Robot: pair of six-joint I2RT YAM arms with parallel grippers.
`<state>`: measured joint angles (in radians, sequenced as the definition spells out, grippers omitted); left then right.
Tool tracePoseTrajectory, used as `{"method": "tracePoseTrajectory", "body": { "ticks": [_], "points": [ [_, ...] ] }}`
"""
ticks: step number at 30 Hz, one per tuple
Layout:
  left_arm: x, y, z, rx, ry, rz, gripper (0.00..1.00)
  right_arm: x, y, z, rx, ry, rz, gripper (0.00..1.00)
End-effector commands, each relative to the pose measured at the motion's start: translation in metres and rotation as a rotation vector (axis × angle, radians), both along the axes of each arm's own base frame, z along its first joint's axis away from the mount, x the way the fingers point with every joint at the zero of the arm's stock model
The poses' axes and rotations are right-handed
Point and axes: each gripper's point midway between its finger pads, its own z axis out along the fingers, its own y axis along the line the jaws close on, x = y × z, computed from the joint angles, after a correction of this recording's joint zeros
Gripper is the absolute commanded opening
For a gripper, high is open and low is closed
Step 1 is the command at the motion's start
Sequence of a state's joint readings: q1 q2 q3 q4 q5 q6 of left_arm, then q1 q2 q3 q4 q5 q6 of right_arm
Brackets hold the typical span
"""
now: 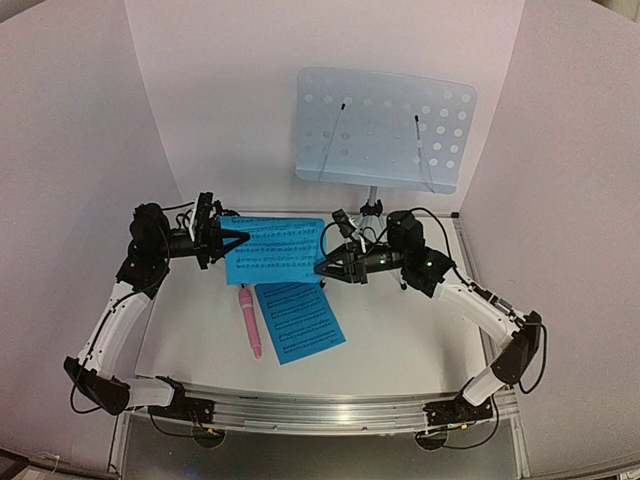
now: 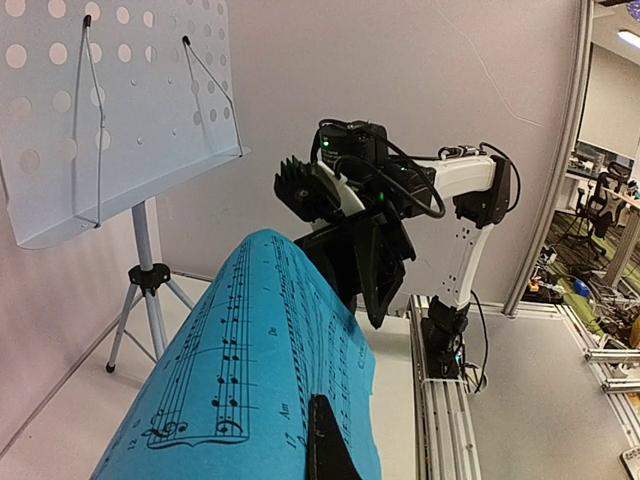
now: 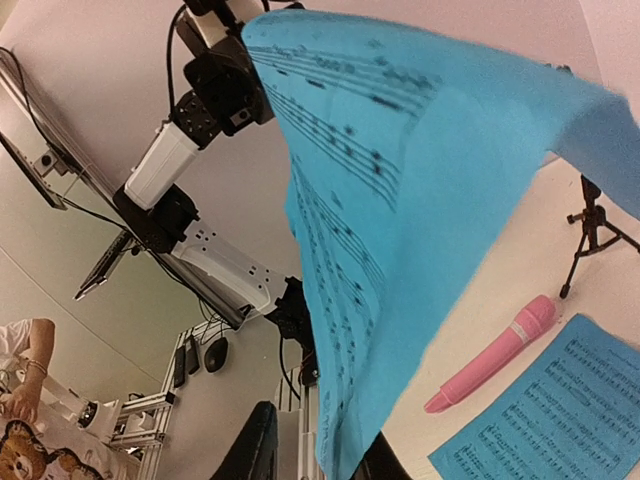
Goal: Set up the instrument practice props
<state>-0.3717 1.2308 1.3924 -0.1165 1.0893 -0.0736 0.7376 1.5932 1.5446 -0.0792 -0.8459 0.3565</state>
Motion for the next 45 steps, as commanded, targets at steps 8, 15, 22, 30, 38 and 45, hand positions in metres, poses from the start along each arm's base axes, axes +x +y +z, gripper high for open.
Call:
{"method": "tracePoseTrajectory", "body": {
  "ticks": [8, 15, 22, 30, 38, 45],
  "points": [
    [-0.004, 0.004, 0.004, 0.001, -0.041, 0.012, 0.0, -0.012, -0.01, -0.004, -0.001, 0.02, 0.007, 0.15],
    [-0.004, 0.004, 0.003, 0.002, -0.041, 0.013, 0.0, -0.013, -0.012, -0.004, -0.002, 0.025, -0.004, 0.0],
    [-0.004, 0.004, 0.002, 0.005, -0.045, 0.014, 0.0, -0.014, -0.013, -0.01, -0.013, 0.054, -0.012, 0.0],
    [-0.004, 0.004, 0.001, 0.008, -0.046, 0.015, 0.0, -0.02, -0.02, -0.007, -0.009, 0.051, -0.022, 0.01],
    [-0.005, 0.004, 0.002, 0.006, -0.049, 0.014, 0.0, -0.022, -0.024, -0.008, -0.011, 0.058, -0.038, 0.04],
    [-0.005, 0.004, 0.005, 0.002, -0.055, 0.014, 0.0, -0.021, -0.025, -0.012, -0.021, 0.072, -0.049, 0.0]
  ]
}}
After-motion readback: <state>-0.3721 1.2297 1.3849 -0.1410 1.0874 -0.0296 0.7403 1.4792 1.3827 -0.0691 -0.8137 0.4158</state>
